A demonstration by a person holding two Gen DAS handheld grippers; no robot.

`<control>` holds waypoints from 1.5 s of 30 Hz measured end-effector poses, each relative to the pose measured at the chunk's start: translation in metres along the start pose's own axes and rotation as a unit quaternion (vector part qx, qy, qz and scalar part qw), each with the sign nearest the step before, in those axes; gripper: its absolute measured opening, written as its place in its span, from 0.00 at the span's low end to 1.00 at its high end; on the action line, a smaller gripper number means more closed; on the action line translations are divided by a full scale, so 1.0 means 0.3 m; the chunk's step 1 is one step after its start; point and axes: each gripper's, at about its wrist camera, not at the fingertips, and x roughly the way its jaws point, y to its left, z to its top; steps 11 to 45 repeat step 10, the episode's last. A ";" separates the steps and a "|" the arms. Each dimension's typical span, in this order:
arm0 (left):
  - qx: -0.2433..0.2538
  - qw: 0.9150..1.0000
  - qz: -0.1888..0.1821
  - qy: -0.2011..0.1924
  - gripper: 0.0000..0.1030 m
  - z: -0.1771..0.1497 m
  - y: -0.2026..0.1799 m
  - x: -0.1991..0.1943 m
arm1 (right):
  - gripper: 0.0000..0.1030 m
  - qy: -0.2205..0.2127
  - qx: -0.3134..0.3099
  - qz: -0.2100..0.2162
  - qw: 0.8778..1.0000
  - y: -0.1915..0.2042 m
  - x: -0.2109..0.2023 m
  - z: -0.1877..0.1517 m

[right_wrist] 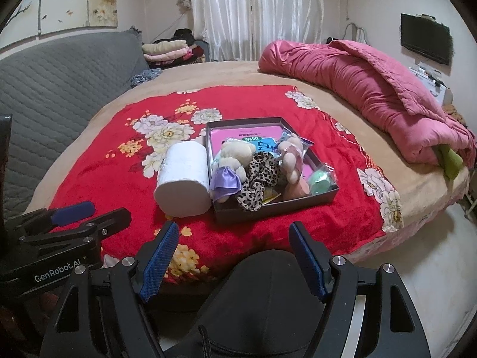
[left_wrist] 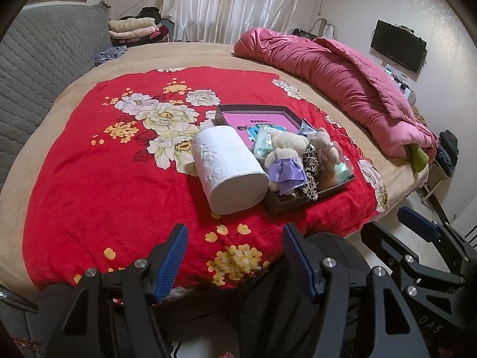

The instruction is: Organize soft objects

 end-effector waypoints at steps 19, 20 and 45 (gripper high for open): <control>-0.004 1.000 0.004 0.002 0.63 -0.005 0.010 0.006 | 0.75 0.003 0.004 0.002 1.000 -0.006 0.006 -0.004; -0.004 1.000 0.004 0.002 0.63 -0.005 0.010 0.006 | 0.75 0.003 0.004 0.002 1.000 -0.006 0.006 -0.004; -0.004 1.000 0.004 0.002 0.63 -0.005 0.010 0.006 | 0.75 0.003 0.004 0.002 1.000 -0.006 0.006 -0.004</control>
